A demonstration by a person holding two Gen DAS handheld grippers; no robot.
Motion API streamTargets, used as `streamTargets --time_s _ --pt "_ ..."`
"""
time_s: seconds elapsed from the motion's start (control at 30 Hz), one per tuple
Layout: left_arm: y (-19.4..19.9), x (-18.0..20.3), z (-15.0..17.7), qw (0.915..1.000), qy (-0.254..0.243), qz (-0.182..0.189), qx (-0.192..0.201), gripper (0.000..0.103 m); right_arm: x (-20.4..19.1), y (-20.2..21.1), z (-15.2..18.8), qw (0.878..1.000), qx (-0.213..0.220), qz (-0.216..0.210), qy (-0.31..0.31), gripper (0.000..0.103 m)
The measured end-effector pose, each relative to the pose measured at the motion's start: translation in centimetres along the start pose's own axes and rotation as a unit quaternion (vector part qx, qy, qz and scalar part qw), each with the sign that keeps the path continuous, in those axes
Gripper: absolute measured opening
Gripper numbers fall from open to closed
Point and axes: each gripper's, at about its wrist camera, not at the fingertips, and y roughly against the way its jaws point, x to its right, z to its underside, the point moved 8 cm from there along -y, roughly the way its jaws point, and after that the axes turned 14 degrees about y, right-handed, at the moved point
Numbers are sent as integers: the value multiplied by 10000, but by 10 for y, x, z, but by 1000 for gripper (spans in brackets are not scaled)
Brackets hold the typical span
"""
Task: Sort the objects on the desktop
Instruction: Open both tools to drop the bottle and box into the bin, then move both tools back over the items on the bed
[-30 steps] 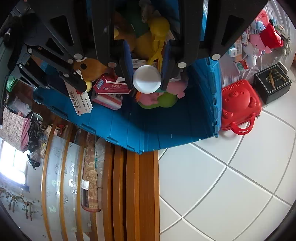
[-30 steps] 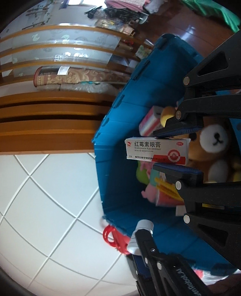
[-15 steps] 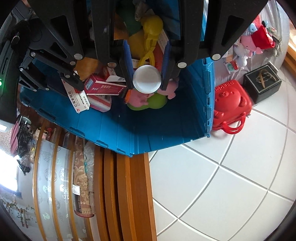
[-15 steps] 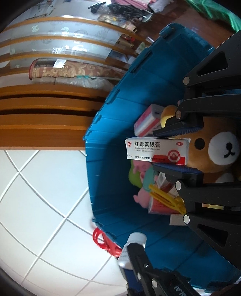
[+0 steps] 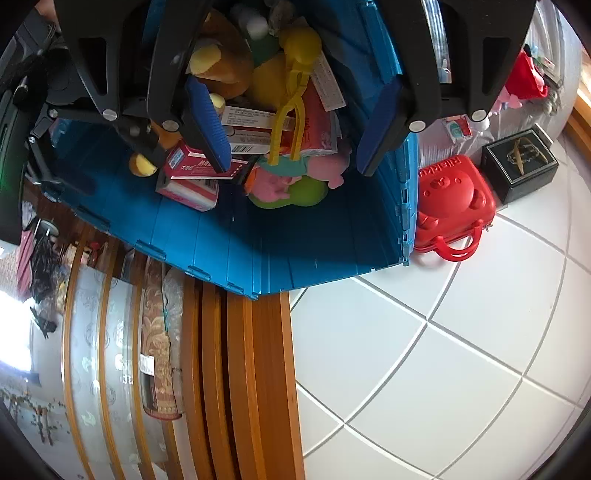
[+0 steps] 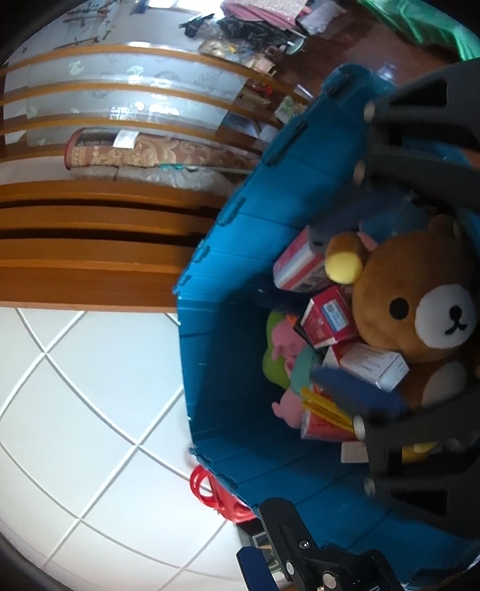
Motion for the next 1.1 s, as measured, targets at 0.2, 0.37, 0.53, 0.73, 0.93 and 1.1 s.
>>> streamTargets --time_s 0.2,0.37,0.53,0.73,0.93,1.1 --pt "27 -20 -4 9997 88 50 240 70 -5 23 -10 9995 302 84 10 103" --pt "50 -56 -3 9990 319 172 247 70 -34 52 -25 9976 670 -167 84 103" --pt "76 -118 -2 9961 687 -22 558 70 -81 81 -45 9936 993 -519 157 103" --pt "94 -211 15 9909 1113 -608 440 70 -154 108 -67 9889 1214 -812 272 103" --pt "113 -308 46 9863 1273 -1016 260 70 -236 117 -76 9836 1163 -1274 521 103" --pt "118 -411 84 9741 1757 -1417 -135 70 -296 104 -68 9830 806 -1515 655 103"
